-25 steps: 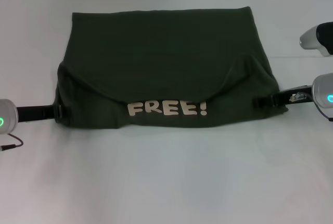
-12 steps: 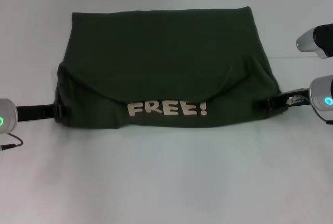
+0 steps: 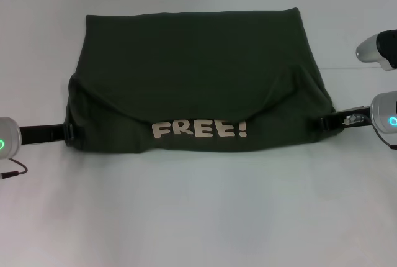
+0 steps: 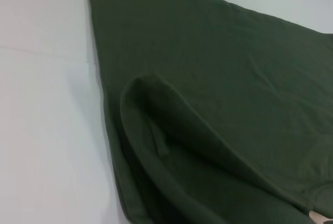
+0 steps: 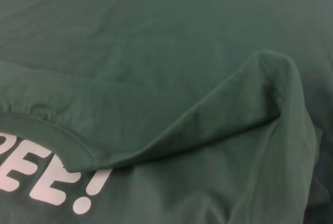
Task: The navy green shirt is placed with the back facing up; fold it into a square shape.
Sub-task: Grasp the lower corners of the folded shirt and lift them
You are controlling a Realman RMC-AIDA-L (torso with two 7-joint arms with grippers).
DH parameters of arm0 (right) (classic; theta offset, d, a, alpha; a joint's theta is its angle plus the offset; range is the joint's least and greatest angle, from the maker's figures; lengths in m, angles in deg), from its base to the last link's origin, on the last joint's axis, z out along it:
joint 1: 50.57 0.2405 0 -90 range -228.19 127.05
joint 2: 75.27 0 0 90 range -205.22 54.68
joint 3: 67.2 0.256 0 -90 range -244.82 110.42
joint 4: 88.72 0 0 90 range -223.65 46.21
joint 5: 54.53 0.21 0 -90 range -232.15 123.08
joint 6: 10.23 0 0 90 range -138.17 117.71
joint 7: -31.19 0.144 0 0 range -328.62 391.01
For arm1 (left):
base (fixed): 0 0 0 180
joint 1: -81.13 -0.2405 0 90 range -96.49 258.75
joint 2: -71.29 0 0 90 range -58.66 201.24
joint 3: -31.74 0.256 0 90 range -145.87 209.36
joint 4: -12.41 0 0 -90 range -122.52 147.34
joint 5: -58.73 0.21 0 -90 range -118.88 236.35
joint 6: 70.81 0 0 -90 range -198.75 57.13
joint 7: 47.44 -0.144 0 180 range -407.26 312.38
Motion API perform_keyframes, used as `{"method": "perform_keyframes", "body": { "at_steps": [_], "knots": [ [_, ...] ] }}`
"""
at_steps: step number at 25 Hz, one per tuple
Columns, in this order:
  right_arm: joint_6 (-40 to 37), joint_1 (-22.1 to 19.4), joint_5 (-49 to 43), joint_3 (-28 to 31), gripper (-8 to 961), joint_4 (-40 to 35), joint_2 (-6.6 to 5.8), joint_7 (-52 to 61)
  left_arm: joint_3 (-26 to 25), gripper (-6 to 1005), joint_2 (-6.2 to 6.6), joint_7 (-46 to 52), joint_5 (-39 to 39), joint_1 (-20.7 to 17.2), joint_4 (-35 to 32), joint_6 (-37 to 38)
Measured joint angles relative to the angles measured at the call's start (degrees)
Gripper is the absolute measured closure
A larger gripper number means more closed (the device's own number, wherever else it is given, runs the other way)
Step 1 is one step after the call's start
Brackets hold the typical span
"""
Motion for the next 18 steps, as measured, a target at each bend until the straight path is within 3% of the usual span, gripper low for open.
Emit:
{"method": "perform_keyframes", "body": {
  "at_steps": [15, 17, 18],
  "knots": [
    [-1.03, -0.34, -0.68, 0.04, 841, 0.35, -0.50, 1.23, -0.04, 970, 0.00, 0.00, -0.06, 0.00, -0.06, 0.24],
    [-1.42, -0.50, -0.52, 0.14, 926, 0.09, -0.56, 1.20, -0.09, 970, 0.00, 0.00, -0.08, -0.02, -0.15, 0.44],
    [-1.62, -0.62, -0.46, 0.23, 925, -0.03, -0.61, 1.19, -0.11, 971, 0.00, 0.00, -0.08, -0.06, -0.17, 0.50]
  ]
}}
